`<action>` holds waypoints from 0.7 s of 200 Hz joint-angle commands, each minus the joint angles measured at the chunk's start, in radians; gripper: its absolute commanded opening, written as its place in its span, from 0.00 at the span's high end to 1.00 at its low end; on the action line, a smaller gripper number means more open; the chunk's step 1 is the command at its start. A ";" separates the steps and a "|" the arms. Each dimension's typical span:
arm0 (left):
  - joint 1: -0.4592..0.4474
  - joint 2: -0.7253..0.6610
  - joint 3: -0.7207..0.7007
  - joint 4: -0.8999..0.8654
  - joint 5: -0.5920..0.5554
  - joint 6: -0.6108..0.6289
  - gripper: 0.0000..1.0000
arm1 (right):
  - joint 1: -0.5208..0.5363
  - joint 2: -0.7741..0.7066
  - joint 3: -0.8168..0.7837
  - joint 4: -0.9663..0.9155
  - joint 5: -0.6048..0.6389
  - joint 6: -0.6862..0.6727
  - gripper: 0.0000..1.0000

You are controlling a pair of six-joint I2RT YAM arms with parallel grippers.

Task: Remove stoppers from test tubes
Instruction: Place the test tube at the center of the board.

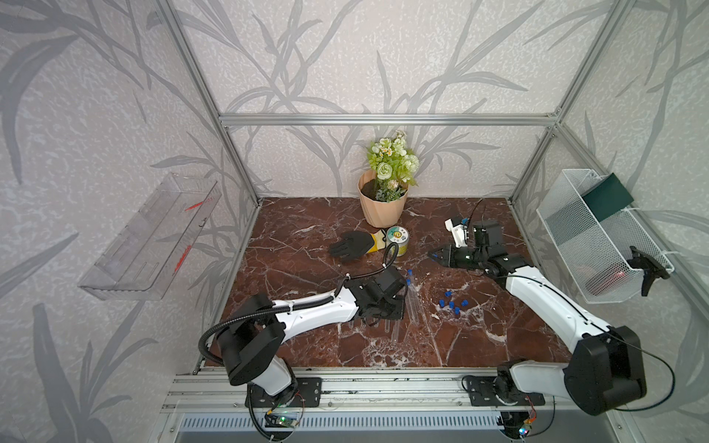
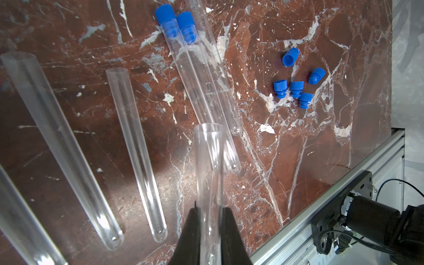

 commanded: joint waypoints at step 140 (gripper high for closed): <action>0.005 0.302 0.259 -0.250 -0.128 -0.054 1.00 | -0.080 0.011 -0.012 -0.218 0.077 -0.126 0.96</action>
